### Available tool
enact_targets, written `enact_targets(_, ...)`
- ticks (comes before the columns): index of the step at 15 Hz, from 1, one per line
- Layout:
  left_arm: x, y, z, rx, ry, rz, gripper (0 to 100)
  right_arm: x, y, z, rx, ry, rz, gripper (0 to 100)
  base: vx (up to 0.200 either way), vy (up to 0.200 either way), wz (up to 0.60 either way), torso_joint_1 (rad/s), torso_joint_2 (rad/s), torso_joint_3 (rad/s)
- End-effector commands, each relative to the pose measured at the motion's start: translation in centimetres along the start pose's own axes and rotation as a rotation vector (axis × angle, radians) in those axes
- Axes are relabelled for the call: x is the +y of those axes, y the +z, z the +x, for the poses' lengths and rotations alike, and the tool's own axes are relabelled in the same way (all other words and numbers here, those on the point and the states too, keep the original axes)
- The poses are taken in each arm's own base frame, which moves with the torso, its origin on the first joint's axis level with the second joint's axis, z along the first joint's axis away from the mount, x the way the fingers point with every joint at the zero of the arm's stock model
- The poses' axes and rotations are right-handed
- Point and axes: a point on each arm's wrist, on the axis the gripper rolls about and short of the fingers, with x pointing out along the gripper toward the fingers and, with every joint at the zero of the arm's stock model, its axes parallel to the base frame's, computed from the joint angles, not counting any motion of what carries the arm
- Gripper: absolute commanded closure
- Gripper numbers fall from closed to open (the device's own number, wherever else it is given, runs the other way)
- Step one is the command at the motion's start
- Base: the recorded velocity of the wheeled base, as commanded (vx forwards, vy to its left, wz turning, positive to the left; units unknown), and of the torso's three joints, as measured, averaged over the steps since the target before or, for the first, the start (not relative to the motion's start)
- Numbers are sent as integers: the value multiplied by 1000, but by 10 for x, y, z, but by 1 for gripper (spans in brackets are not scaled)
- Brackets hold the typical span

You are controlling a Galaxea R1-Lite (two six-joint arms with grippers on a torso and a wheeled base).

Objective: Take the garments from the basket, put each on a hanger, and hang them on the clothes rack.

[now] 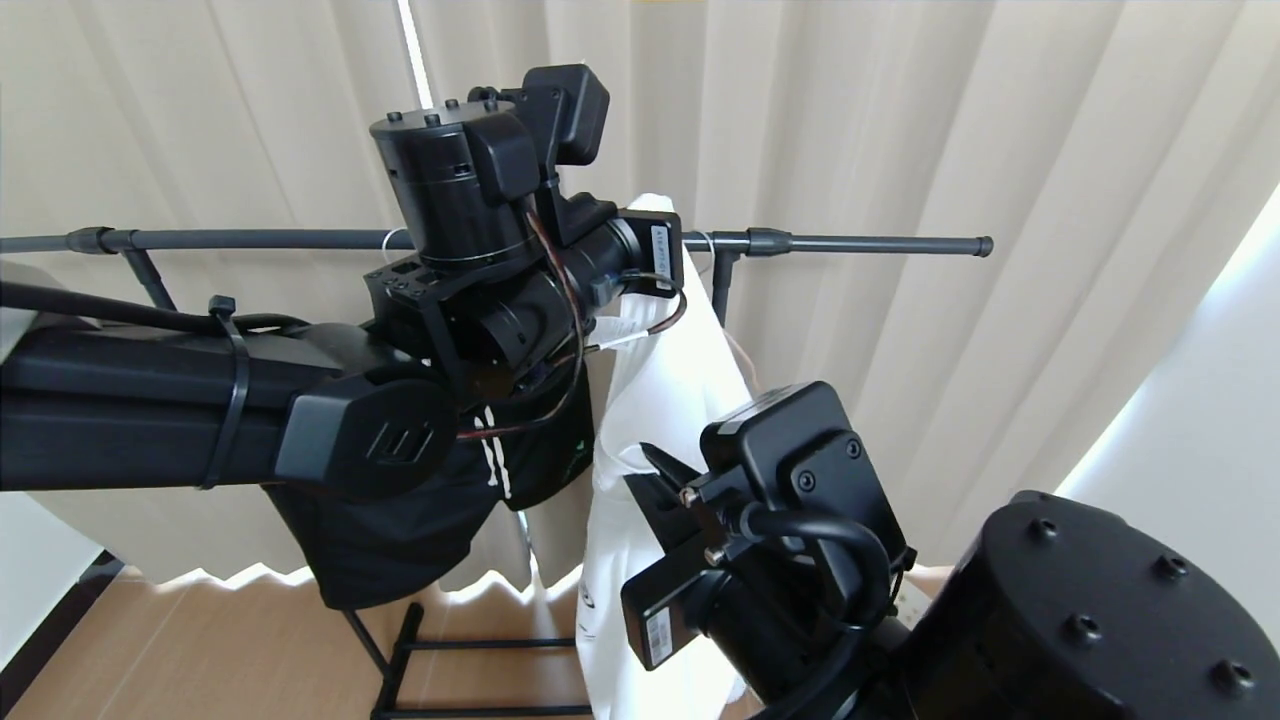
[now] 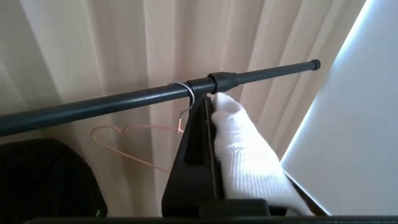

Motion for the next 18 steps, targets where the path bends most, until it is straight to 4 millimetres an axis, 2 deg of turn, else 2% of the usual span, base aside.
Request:
enact_targets(1, 4, 2, -3, 1, 11, 1, 100, -30, 2, -4, 39, -69, -91, 100, 0, 0, 0, 0, 0, 0)
enact_targets(4, 13, 8, -19, 44, 31, -6, 100, -80, 7, 4, 127, -222, -149, 100, 0, 0, 0, 0, 0, 0)
enact_targets(5, 16, 11, -28, 77, 37, -21, 100, -95, 16, 16, 101, -287, -109, 100, 0, 0, 0, 0, 0, 0)
enact_targets(7, 19, 11, -39, 131, 42, -33, 100, -106, 24, 33, 61, -339, -23, 100, 0, 0, 0, 0, 0, 0)
enact_targets(8, 22, 9, -52, 191, 49, -44, 100, -110, 27, 50, 28, -373, 63, 100, 0, 0, 0, 0, 0, 0)
enact_targets(10, 24, 4, -78, 298, 52, -58, 100, -110, 31, 71, -27, -389, 176, 100, 0, 0, 0, 0, 0, 0)
enact_targets(13, 11, -10, -97, 413, 8, -80, 100, -96, 42, 81, -85, -352, 301, 100, 0, 0, 0, 0, 0, 0)
enact_targets(14, -4, -21, -105, 463, -46, -73, 100, -92, 41, 81, -84, -341, 309, 100, 0, 0, 0, 0, 0, 0)
enact_targets(15, -10, -26, -108, 483, -67, -74, 100, -89, 42, 80, -85, -331, 312, 100, 0, 0, 0, 0, 0, 0)
enact_targets(16, -28, -35, -114, 520, -122, -86, 100, -86, 39, 81, -80, -325, 311, 100, 0, 0, 0, 0, 0, 0)
enact_targets(18, -47, -46, -117, 564, -170, -107, 100, -85, 37, 82, -73, -323, 308, 100, 0, 0, 0, 0, 0, 0)
